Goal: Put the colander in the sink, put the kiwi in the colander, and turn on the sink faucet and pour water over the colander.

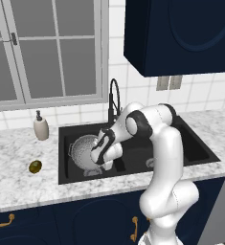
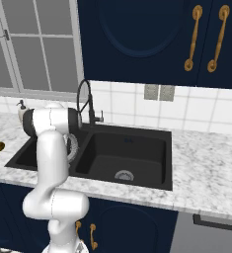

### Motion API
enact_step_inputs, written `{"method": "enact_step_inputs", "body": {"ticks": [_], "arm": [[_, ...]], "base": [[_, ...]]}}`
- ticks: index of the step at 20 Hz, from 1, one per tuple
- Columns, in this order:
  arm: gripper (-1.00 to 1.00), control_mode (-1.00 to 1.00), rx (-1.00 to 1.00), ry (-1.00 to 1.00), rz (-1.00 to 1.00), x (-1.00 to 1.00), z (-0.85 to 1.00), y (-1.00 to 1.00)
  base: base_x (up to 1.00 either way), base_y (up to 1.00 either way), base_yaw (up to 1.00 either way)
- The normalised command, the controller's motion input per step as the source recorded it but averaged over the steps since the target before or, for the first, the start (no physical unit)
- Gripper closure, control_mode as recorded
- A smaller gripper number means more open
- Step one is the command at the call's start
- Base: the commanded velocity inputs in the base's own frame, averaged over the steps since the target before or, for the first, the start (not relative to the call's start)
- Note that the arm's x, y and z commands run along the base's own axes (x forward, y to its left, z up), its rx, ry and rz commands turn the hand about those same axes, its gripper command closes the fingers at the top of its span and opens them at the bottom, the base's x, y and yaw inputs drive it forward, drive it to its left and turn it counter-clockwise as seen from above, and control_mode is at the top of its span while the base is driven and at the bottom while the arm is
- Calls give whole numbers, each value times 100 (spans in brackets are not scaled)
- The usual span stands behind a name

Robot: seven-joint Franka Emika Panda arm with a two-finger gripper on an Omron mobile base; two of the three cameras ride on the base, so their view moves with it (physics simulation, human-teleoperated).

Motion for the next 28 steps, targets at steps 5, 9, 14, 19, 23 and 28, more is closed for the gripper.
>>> {"method": "enact_step_inputs", "body": {"ticks": [5,9,14,19,23,28], "arm": [[-100,-100,0,0,0,-1,35,1],[-100,-100,1,-4,4,-3,93,7],[-100,-100,-7,-7,31,-45,83,32],[-100,-100,-12,-2,34,-55,82,35],[-100,-100,-1,-19,34,-64,80,20],[-100,-100,1,-37,34,-74,43,23]], "base": [[0,0,0],[0,0,0],[0,0,0],[0,0,0],[0,0,0],[0,0,0]]}}
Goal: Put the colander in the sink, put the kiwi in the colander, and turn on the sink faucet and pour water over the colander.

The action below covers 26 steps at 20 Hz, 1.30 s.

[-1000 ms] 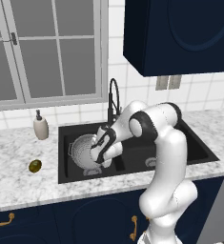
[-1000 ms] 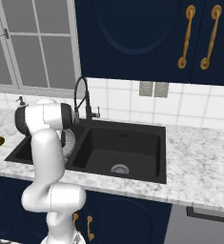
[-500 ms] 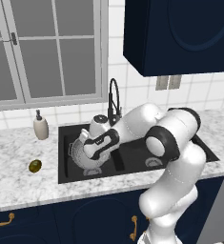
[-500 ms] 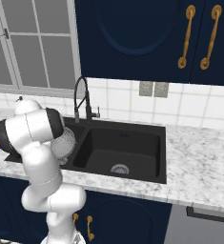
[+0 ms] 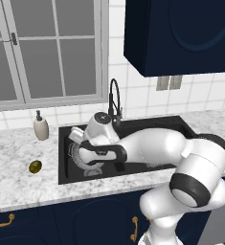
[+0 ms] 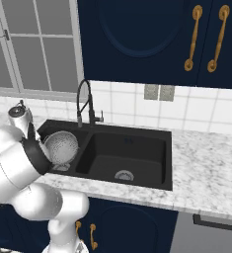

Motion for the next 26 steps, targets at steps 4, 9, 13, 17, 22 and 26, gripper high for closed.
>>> {"method": "enact_step_inputs", "body": {"ticks": [4,9,13,17,22,26], "arm": [[-100,-100,0,-29,29,-51,26,67],[-100,-100,0,-10,22,-12,41,81],[-100,-100,-10,8,8,0,65,66],[-100,-100,-33,36,0,0,16,66],[-100,-100,-37,33,0,2,0,59],[-100,-100,-16,5,-3,0,-1,47]], "base": [[0,0,0],[0,0,0],[0,0,0],[0,0,0],[0,0,0],[0,0,0]]}}
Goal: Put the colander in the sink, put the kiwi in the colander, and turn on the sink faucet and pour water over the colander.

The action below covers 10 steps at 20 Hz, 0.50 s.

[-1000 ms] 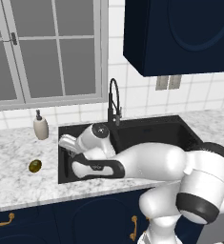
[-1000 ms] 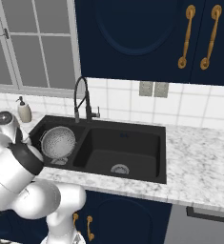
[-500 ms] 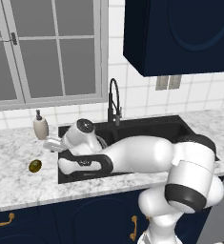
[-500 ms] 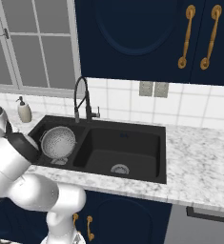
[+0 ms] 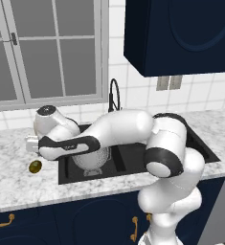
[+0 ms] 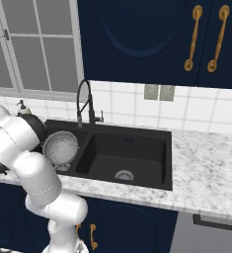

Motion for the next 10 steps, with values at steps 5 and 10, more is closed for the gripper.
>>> {"method": "enact_step_inputs", "body": {"ticks": [5,10], "arm": [[-100,-100,-2,0,-5,0,-32,43],[-100,-100,0,0,-7,2,-46,19]], "base": [[0,0,0],[0,0,0]]}}
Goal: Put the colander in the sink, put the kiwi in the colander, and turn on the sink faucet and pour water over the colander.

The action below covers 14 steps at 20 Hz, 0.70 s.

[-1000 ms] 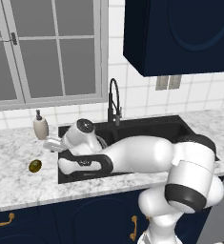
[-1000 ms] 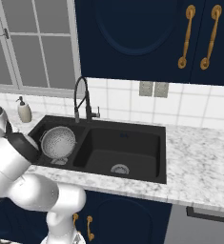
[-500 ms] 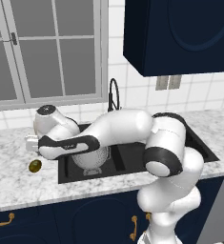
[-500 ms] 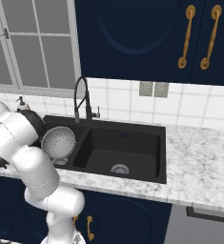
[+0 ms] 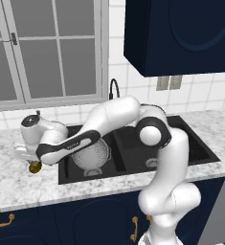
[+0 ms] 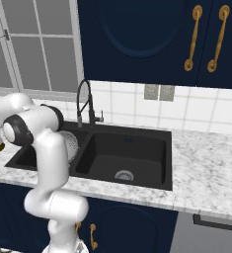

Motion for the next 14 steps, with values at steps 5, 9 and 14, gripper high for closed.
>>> {"method": "enact_step_inputs", "body": {"ticks": [5,9,14], "arm": [[-100,-100,0,0,-2,22,-21,19],[-100,-100,0,0,0,40,-24,-1],[-100,-100,0,2,0,47,-39,-3]], "base": [[0,0,0],[0,0,0],[0,0,0]]}}
